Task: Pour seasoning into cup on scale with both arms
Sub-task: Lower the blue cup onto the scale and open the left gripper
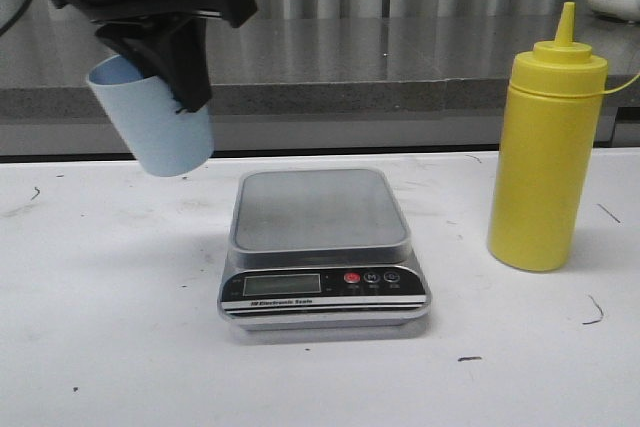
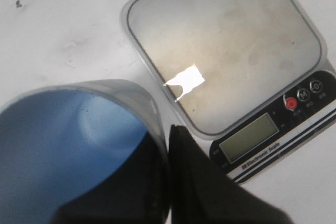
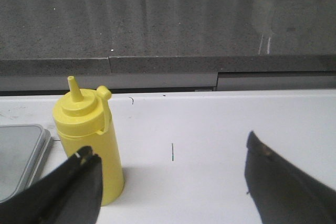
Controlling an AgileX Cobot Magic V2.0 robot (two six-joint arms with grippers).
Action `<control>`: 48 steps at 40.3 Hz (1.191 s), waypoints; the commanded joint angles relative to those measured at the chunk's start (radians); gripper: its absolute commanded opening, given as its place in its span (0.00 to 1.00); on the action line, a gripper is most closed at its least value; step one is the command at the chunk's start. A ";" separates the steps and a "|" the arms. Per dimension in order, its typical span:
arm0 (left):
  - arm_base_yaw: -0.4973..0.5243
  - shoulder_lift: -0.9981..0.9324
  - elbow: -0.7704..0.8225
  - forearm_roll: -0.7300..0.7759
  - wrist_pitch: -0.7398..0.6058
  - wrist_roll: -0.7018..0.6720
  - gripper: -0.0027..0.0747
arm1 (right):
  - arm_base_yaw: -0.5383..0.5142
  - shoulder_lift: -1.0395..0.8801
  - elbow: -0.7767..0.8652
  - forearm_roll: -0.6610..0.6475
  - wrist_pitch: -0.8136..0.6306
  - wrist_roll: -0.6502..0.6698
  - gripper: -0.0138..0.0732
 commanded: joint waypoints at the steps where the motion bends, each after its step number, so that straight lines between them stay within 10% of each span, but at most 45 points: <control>1: -0.042 0.039 -0.139 -0.005 0.036 0.000 0.01 | -0.002 0.013 -0.039 -0.003 -0.085 -0.001 0.83; 30: -0.176 0.346 -0.511 0.016 0.215 0.021 0.03 | -0.002 0.013 -0.039 -0.003 -0.085 -0.001 0.83; 42: -0.176 0.346 -0.513 0.016 0.217 0.021 0.61 | -0.002 0.013 -0.039 -0.003 -0.085 -0.001 0.83; 48: -0.176 0.342 -0.548 0.016 0.243 0.021 0.68 | -0.002 0.013 -0.039 -0.003 -0.085 -0.001 0.83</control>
